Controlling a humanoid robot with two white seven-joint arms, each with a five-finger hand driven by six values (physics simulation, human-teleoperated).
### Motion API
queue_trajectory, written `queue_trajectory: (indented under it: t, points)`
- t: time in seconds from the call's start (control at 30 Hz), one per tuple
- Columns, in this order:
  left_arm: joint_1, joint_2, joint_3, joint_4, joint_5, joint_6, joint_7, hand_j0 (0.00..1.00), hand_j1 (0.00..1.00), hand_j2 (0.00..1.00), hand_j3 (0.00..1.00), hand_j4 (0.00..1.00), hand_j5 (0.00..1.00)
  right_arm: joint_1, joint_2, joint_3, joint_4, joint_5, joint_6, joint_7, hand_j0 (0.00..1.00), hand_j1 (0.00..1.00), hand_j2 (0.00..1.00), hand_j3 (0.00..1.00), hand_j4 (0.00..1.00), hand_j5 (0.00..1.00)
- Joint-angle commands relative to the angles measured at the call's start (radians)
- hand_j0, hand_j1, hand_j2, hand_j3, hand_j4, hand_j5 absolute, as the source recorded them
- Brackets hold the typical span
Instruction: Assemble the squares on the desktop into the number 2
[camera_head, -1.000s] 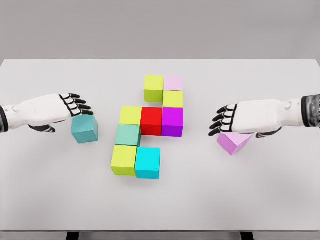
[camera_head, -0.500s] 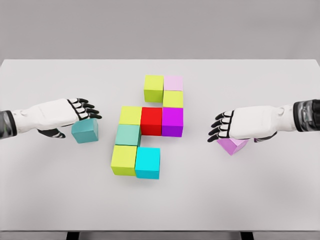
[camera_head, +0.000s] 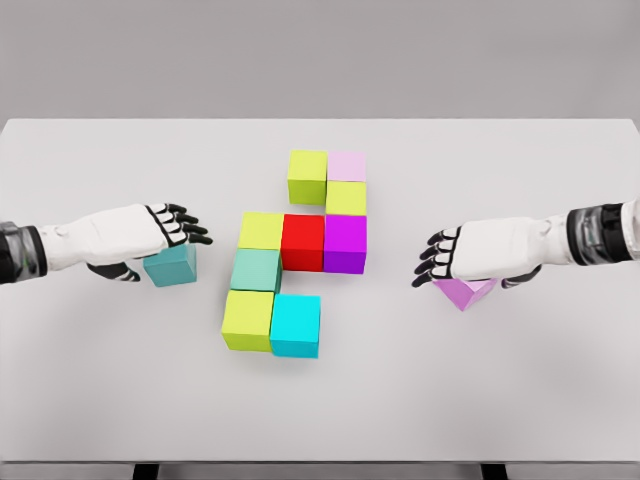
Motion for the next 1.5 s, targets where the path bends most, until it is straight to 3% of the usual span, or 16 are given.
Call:
queue_trajectory:
  t: [0.0,0.1,0.23,0.37,0.53,0.63,0.77,0.93,1.13,1.27,1.47]
  points:
    - [0.000,-0.006,-0.003,0.005,0.003,0.001,0.000,1.00,1.00,1.00,1.00,1.00,1.00,0.000,0.006,0.000,0.003,-0.001,0.002,0.000,1.00,1.00,1.00,1.00,1.00,1.00]
    - [-0.002,-0.008,-0.009,0.012,0.003,0.001,0.000,1.00,1.00,1.00,1.00,1.00,1.00,0.002,0.028,0.000,0.045,0.011,0.002,0.000,1.00,1.00,1.00,1.00,1.00,1.00]
    - [-0.003,-0.028,-0.010,0.032,-0.014,0.001,0.000,1.00,1.00,1.00,1.00,1.00,1.00,0.008,0.032,0.000,0.048,0.020,0.002,0.002,0.99,0.99,0.99,0.99,0.99,0.99]
    - [-0.005,-0.034,-0.010,0.035,-0.022,0.001,-0.002,0.97,0.97,0.97,0.97,0.97,0.97,0.012,0.036,0.000,0.046,0.039,0.002,0.025,0.90,0.90,0.90,0.90,0.90,0.90]
    - [-0.006,-0.042,-0.009,0.040,-0.055,0.001,-0.003,0.85,0.85,0.85,0.85,0.85,0.85,0.015,0.034,-0.002,0.045,0.046,0.002,0.034,0.79,0.79,0.79,0.79,0.79,0.79]
    - [-0.008,-0.042,-0.009,0.040,-0.055,0.001,-0.018,0.72,0.72,0.72,0.72,0.72,0.72,0.015,0.034,-0.006,0.042,0.046,0.002,0.039,0.75,0.75,0.75,0.75,0.75,0.75]
    - [-0.014,-0.042,-0.009,0.040,-0.055,0.001,-0.018,0.65,0.65,0.65,0.65,0.65,0.65,0.015,0.032,-0.014,0.037,0.046,0.002,0.042,0.70,0.70,0.70,0.70,0.70,0.70]
    - [-0.015,-0.040,-0.004,0.040,-0.055,0.001,-0.018,0.65,0.65,0.65,0.65,0.65,0.65,0.014,0.025,-0.015,0.034,0.043,0.002,0.042,0.68,0.68,0.68,0.68,0.68,0.68]
    - [-0.032,-0.040,0.002,0.041,-0.055,0.001,-0.018,0.65,0.65,0.65,0.65,0.65,0.65,0.014,-0.004,-0.020,-0.037,0.043,0.002,0.042,0.64,0.64,0.64,0.64,0.64,0.64]
    - [-0.054,-0.042,0.000,0.071,-0.055,0.001,-0.018,0.66,0.66,0.66,0.66,0.66,0.66,0.014,-0.046,-0.035,-0.098,0.037,0.002,0.042,0.64,0.64,0.64,0.64,0.64,0.64]
    - [-0.083,-0.072,-0.001,0.123,-0.055,0.001,-0.021,0.66,0.66,0.66,0.66,0.66,0.66,0.014,-0.033,-0.037,-0.103,0.023,0.002,0.039,0.64,0.64,0.64,0.64,0.64,0.64]
